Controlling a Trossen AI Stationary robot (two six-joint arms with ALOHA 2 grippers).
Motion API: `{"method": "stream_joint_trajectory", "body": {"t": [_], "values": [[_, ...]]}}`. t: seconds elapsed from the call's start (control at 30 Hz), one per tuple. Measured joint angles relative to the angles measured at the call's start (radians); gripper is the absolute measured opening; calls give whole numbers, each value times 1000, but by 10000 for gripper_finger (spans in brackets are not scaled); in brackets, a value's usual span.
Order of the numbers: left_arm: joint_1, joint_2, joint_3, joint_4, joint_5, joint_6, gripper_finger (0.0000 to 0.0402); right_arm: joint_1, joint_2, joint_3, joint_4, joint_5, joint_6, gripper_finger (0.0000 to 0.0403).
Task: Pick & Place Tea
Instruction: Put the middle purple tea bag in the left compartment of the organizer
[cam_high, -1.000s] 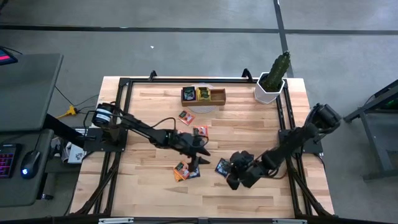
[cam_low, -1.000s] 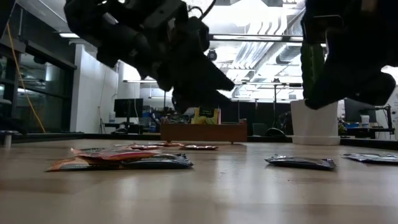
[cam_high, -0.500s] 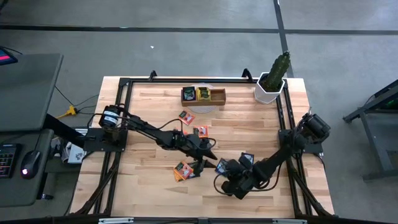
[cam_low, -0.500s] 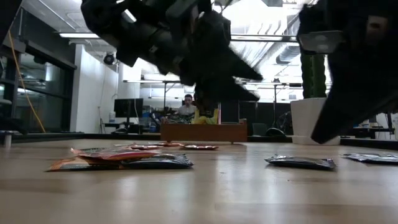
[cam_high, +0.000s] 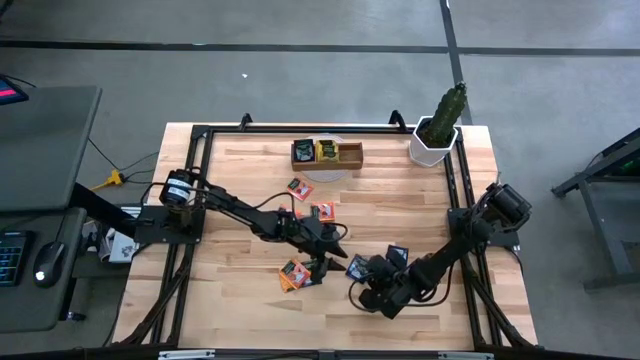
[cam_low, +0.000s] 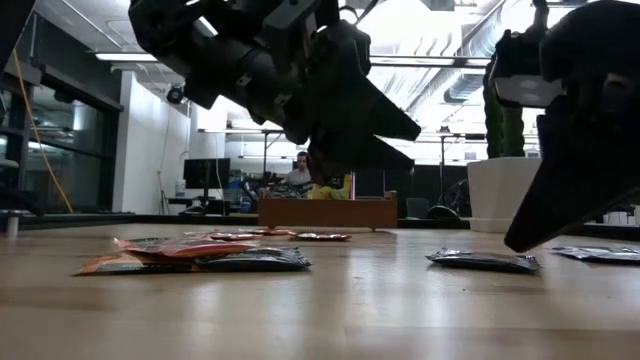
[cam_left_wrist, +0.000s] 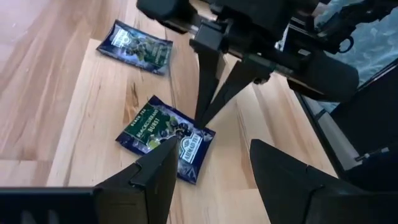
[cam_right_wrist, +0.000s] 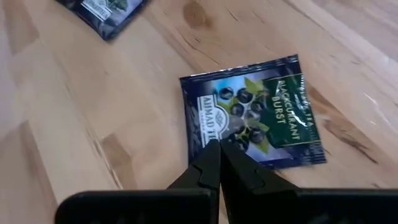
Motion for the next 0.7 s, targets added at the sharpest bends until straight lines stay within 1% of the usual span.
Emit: {"method": "stream_joint_trajectory", "body": {"t": [0.17, 0.27, 0.33, 0.43, 0.53, 0.6, 0.7], "values": [[0, 0, 0, 0, -22, -19, 199, -1, 0, -28, 44, -10, -1, 0], [1, 35, 14, 14, -22, -44, 199, -1, 0, -49, 61, -33, 4, 0], [1, 51, 20, -6, -7, -69, 199, -1, -3, -66, 88, -40, 5, 0], [1, 114, 76, 23, 31, -124, 199, -1, -5, -89, 130, -47, 5, 0], [0, 150, 96, -27, 36, -177, 199, -1, -5, -101, 150, -50, 6, 0], [3, 181, 137, -15, 27, -226, 199, -2, -5, -101, 149, -54, 5, 0], [15, 189, 158, -83, 26, -279, 199, -4, -5, -101, 151, -58, 1, 0]]}}
